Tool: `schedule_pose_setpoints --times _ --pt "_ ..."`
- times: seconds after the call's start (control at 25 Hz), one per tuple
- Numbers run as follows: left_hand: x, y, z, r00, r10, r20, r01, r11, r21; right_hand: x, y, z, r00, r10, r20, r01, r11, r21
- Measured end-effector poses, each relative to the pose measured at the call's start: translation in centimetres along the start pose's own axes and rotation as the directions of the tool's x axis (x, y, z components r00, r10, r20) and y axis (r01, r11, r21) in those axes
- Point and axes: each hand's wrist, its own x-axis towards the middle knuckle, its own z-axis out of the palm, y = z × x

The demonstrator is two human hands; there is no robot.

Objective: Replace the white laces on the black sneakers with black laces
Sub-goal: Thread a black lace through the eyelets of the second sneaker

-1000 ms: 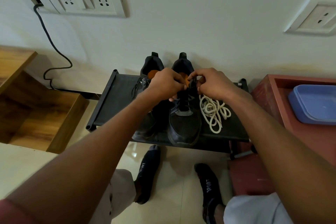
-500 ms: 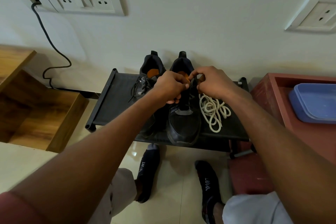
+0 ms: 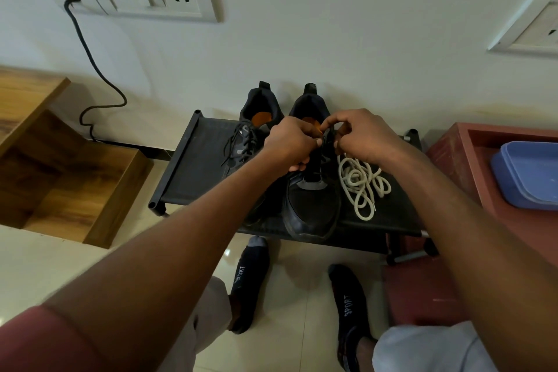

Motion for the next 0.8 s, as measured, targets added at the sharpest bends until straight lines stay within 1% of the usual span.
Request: schedule_pose_setpoints --times 0.08,0.16,0.2,0.28,0.36,0.44,0.48,0.56,0.68,0.72,0.8 --pt "-0.1 0.1 0.1 0.997 0.041 -0.071 -0.036 0.997 0.07 0.0 0.0 0.0 1.0 0.001 0.003 -0.001 1.0 0.011" --pt "0.0 0.0 0.1 0.983 0.12 -0.14 -0.092 0.977 0.191 -0.1 0.0 -0.1 1.0 0.003 0.011 -0.004 0.999 0.033" --pt "0.1 -0.1 0.2 0.979 0.146 -0.143 -0.113 0.97 0.217 -0.2 0.0 -0.2 1.0 0.005 0.009 -0.005 0.999 0.038" --pt "0.0 -0.1 0.3 0.985 0.147 -0.093 -0.131 0.978 0.162 -0.3 -0.3 -0.2 1.0 0.018 -0.003 -0.018 0.999 0.034" --pt "-0.2 0.1 0.4 0.996 0.089 -0.027 -0.087 0.995 0.057 -0.2 -0.4 -0.1 0.999 0.033 -0.009 -0.033 0.999 0.018" --pt "-0.4 0.4 0.2 0.998 0.056 0.028 -0.057 0.998 0.034 -0.2 -0.5 -0.1 0.999 0.046 -0.011 -0.046 0.999 0.015" --pt "-0.4 0.4 0.1 0.997 0.074 0.039 -0.076 0.995 0.066 -0.2 -0.5 -0.2 0.998 0.058 -0.022 -0.058 0.998 0.035" --pt "-0.5 0.7 -0.3 0.983 0.178 0.034 -0.181 0.965 0.19 -0.2 -0.5 -0.4 0.994 0.082 -0.069 -0.077 0.995 0.062" --pt "-0.8 1.1 -0.6 0.952 0.3 0.059 -0.301 0.889 0.344 -0.3 -0.3 -0.4 0.991 0.098 -0.089 -0.104 0.993 -0.061" --pt "-0.9 1.1 -0.7 0.945 0.319 0.074 -0.323 0.869 0.374 -0.4 -0.3 -0.3 0.99 0.108 -0.085 -0.115 0.99 -0.078" --pt "-1.0 1.0 -0.9 0.931 0.358 0.066 -0.348 0.825 0.446 -0.6 -0.5 -0.4 0.989 0.126 -0.075 -0.129 0.991 -0.043"
